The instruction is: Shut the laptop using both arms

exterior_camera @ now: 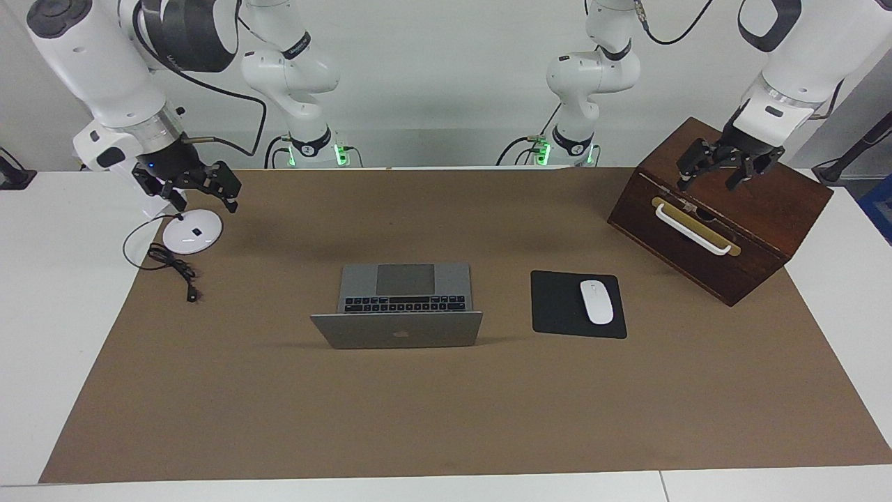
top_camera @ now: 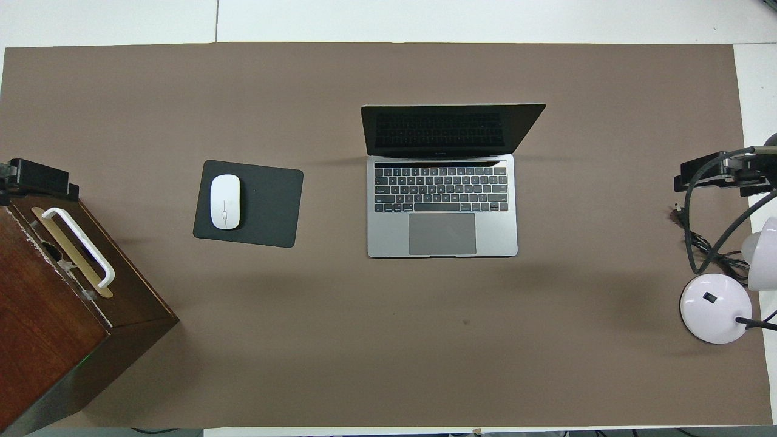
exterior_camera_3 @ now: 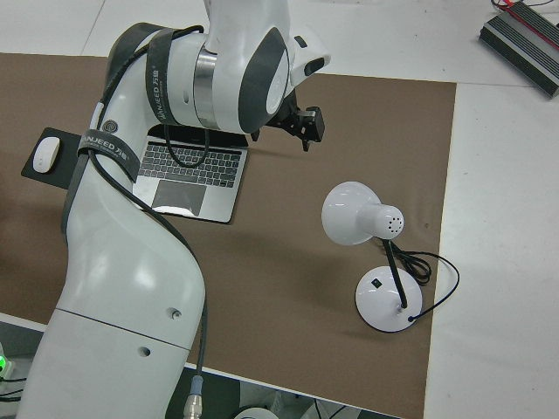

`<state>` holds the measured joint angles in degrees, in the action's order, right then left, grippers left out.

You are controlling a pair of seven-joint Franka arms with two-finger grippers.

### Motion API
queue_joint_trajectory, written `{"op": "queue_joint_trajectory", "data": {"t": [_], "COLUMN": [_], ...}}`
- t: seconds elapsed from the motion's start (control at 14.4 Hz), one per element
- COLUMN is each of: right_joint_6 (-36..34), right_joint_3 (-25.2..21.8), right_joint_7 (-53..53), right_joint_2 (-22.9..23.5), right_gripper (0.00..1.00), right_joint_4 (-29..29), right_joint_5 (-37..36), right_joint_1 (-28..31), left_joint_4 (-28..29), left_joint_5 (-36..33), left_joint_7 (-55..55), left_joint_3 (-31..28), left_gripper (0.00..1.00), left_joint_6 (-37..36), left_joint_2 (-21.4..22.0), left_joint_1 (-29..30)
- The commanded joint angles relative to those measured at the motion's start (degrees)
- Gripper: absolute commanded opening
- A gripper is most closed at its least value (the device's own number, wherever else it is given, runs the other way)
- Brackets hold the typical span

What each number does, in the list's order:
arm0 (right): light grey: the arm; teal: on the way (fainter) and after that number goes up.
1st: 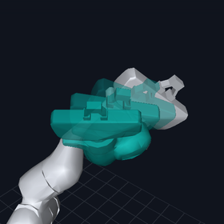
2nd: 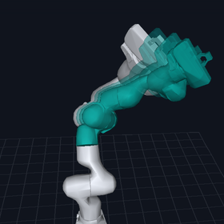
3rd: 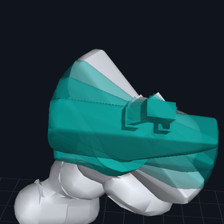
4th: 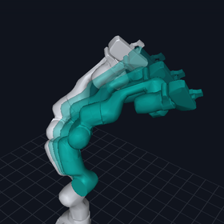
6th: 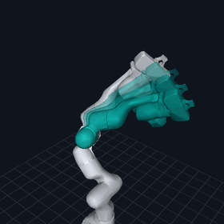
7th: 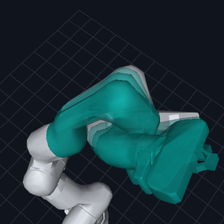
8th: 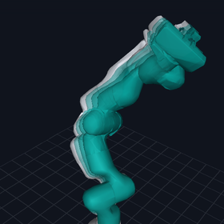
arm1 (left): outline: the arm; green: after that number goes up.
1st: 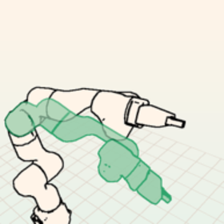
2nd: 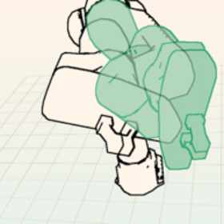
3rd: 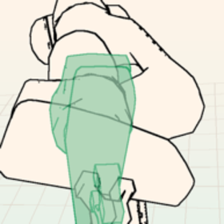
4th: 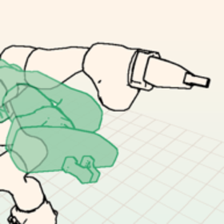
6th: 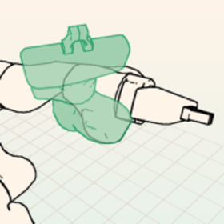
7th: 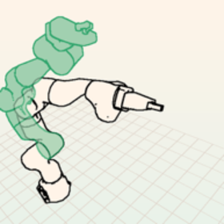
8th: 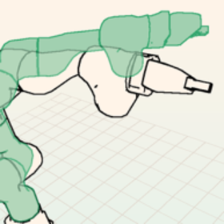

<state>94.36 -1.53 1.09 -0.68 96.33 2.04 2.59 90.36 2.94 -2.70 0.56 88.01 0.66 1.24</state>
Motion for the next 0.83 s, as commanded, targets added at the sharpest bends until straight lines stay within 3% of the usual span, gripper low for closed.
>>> {"op": "queue_joint_trajectory", "data": {"t": [0.0, 0.77], "right_joint_6": [1.27, 1.27], "right_joint_3": [0.12, 0.12], "right_joint_7": [0.14, 0.32], "right_joint_2": [-1.52, -1.52], "right_gripper": [1.0, 1.0], "right_joint_4": [2.02, 2.02], "right_joint_5": [0.42, 0.42], "right_joint_1": [0.13, -0.05], "left_joint_4": [0.87, 1.22], "left_joint_5": [-1.19, -1.19], "left_joint_7": [0.15, -0.29], "left_joint_3": [0.58, 0.58], "left_gripper": [1.0, 1.0], "left_joint_6": [0.76, 0.23], "left_joint_2": [0.65, 1.09], "left_joint_1": [0.86, 1.56]}}
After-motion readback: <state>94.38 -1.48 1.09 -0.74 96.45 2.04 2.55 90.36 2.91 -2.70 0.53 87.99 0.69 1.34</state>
